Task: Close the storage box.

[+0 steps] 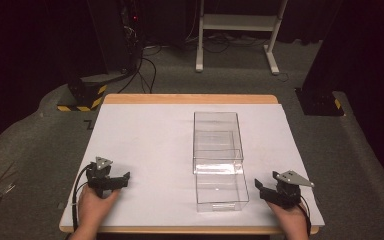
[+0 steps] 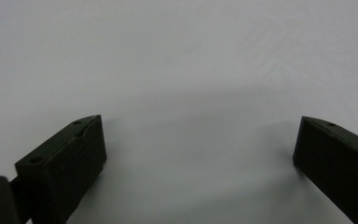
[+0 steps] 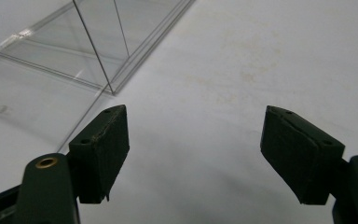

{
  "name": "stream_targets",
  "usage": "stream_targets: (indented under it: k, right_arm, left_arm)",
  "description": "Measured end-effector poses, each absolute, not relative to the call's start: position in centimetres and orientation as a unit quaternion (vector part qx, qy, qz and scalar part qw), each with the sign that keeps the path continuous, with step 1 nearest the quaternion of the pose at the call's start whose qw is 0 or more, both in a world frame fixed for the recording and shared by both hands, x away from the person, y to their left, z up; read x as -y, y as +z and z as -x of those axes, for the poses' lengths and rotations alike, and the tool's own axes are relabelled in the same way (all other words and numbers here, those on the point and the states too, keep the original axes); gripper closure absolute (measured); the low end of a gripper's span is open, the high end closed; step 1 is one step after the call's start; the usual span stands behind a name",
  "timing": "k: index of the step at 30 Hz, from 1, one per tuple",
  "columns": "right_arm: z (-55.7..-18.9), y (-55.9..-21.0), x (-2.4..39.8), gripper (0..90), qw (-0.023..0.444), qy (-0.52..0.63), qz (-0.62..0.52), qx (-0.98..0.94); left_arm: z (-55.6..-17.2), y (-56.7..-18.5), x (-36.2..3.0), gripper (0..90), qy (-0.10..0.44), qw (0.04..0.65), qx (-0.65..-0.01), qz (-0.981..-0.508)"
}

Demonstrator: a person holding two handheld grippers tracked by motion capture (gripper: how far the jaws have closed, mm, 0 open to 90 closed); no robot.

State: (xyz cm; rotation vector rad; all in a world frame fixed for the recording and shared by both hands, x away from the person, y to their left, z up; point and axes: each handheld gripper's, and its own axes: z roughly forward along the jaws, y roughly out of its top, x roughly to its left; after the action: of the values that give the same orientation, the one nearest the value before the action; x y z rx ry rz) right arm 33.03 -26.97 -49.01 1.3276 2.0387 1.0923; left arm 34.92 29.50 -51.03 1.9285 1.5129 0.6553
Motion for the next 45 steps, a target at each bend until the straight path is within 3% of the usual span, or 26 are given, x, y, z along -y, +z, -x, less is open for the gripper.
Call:
stream_targets:
  k: [45]
  right_arm:
    - [-28.0, -43.4, 24.4, 23.8, 0.250, 0.469, -0.415, -0.739]
  left_arm:
    - [-34.9, -51.0, -29.5, 2.7, 0.246, 0.298, -0.569, -0.726]
